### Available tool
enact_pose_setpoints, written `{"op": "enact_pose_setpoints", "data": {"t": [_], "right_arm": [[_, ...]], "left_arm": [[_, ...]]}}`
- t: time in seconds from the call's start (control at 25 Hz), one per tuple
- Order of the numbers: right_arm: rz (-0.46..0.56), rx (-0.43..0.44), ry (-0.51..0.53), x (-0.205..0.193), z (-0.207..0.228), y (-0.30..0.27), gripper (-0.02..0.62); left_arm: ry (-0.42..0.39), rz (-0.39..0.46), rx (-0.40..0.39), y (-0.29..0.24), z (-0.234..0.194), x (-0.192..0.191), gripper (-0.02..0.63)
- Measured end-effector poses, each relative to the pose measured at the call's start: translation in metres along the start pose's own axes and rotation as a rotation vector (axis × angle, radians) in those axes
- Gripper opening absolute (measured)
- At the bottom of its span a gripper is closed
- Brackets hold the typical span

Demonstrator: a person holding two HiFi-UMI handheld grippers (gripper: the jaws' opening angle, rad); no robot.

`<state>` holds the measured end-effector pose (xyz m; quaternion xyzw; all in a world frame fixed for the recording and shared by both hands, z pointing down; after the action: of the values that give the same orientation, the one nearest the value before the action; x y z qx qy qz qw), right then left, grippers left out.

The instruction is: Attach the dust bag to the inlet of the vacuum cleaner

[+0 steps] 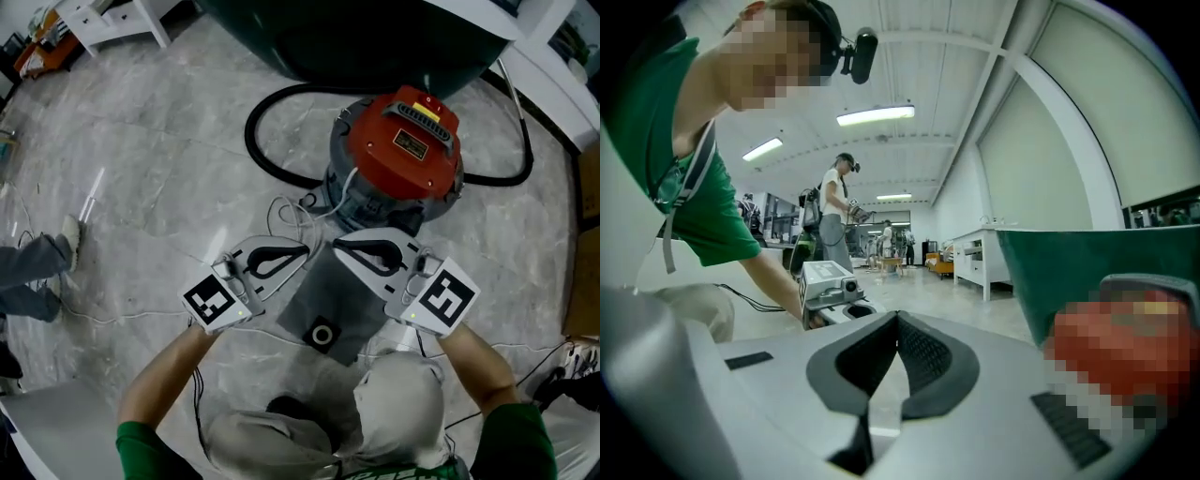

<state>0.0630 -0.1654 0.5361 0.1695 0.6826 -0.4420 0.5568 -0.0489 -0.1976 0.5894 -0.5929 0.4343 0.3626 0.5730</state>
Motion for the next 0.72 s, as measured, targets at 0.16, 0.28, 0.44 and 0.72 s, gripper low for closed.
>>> {"op": "enact_pose_setpoints", "data": {"t": [0.16, 0.28, 0.44, 0.72], "right_arm": [[-0.005, 0.024, 0.005, -0.024, -0.026, -0.017, 0.008], [-0.030, 0.067, 0.007, -0.051, -0.042, -0.028, 0.008], [-0.051, 0.103, 0.027, -0.091, -0.061, -0.041, 0.009], [-0.096, 0.131, 0.022, -0.155, -0.094, -0.043, 0.009]], "left_arm": [[0.033, 0.011, 0.041, 0.010, 0.011, -0.031, 0.003], [0.050, -0.006, 0.064, 0.012, 0.028, -0.056, 0.003], [0.061, -0.016, 0.080, 0.012, 0.052, -0.092, 0.003], [0.098, -0.038, 0.061, 0.003, 0.093, -0.131, 0.003]]}}
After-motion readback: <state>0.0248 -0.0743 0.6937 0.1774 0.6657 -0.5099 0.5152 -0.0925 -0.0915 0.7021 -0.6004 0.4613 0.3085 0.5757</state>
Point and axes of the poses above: the fingertips, and each gripper's own axes: y backward along the fingers, z to its right, x out of its top, the point moved 5 cm from there along y, backward along the fingers, and after that the axes turned 15 degrees about -z, right-handed, at the moved point
